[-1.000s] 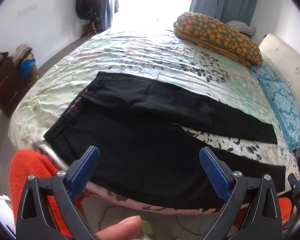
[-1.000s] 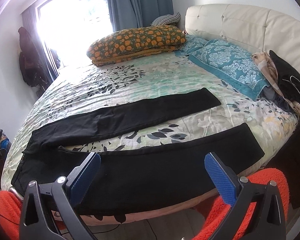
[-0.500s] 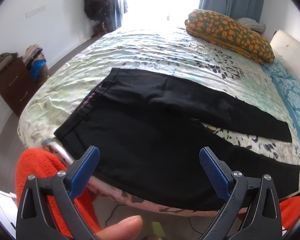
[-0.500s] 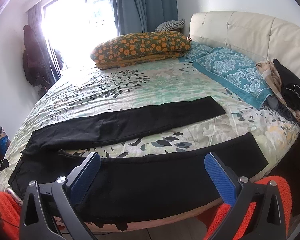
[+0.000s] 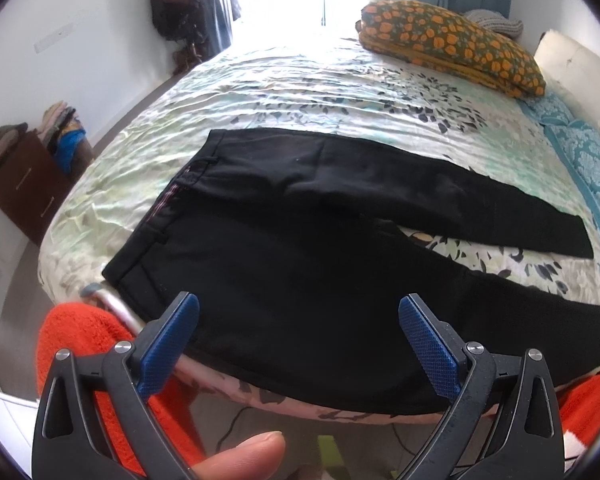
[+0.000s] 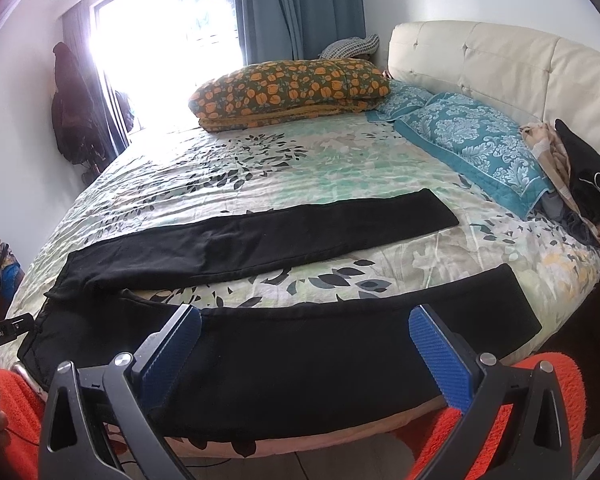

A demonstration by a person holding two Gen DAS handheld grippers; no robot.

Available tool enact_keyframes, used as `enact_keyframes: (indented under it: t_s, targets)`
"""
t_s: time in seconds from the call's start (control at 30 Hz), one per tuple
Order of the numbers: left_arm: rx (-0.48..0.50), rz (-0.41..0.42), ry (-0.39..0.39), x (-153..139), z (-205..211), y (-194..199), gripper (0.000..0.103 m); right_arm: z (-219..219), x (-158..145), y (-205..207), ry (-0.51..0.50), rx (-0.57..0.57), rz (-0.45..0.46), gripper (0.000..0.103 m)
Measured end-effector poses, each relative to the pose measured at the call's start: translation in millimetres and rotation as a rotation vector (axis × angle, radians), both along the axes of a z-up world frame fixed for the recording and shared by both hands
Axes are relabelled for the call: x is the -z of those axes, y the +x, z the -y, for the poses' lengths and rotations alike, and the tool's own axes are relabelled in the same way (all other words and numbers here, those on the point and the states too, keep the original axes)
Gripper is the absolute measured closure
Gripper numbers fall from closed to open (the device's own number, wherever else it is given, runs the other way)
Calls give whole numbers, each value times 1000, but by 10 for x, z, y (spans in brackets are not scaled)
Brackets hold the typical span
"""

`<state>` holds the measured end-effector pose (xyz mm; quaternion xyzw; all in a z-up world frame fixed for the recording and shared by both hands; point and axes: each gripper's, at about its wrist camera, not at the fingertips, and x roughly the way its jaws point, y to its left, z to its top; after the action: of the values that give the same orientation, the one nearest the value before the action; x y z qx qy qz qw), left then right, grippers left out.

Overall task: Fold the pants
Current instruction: 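Move the right tool toward the hem of the trouser leg nearest it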

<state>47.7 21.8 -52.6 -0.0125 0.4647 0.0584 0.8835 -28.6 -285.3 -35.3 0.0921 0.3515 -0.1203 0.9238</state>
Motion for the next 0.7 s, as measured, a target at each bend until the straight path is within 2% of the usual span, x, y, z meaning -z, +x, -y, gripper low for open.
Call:
enact_keyframes:
  t_s: [0.23, 0.5, 0.63, 0.7]
  targets:
    - [7, -32, 35, 77, 46, 24, 2, -82, 83, 69, 3, -38, -34, 0]
    - [28, -54, 40, 131, 88, 73, 2, -135, 182, 113, 15, -76, -69, 0]
    - [60, -65, 41, 159, 114, 203, 2, -10, 140, 228, 63, -151, -47, 0]
    - [55, -55, 40, 147, 106, 248, 2, 231, 30, 375, 72, -170, -3, 0]
